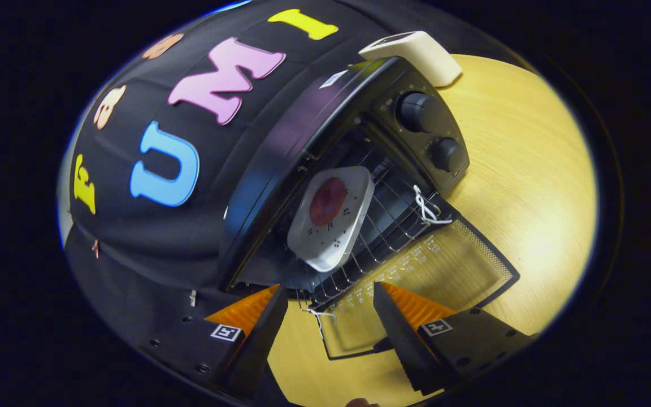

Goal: Open the toaster oven, put the food inside, and close the toaster oven door.

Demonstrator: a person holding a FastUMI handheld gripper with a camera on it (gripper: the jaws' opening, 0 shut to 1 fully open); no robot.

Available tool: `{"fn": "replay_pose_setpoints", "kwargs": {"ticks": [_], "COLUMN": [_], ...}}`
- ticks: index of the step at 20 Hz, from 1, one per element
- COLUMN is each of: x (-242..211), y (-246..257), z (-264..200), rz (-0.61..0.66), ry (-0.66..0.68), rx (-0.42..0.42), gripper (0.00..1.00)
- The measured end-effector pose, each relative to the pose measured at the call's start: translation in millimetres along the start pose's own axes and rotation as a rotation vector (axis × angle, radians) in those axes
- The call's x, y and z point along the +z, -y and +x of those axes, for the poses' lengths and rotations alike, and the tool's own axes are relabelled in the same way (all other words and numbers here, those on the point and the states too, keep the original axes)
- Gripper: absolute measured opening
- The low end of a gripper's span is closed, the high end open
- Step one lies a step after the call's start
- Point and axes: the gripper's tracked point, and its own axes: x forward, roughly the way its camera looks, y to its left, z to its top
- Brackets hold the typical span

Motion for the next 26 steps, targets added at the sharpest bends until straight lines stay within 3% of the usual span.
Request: {"fn": "replay_pose_setpoints", "kwargs": {"ticks": [6, 12, 19, 26], "x": [-61, -78, -76, -82], "y": [11, 50, 100, 113], "z": [-47, -69, -59, -39], "rz": [-0.367, -0.623, -0.706, -0.865], "ry": [-0.111, -0.115, -0.12, -0.097], "rx": [-0.023, -0.153, -0.315, -0.373], "gripper": [0.99, 0.99, 0.99, 0.99]}}
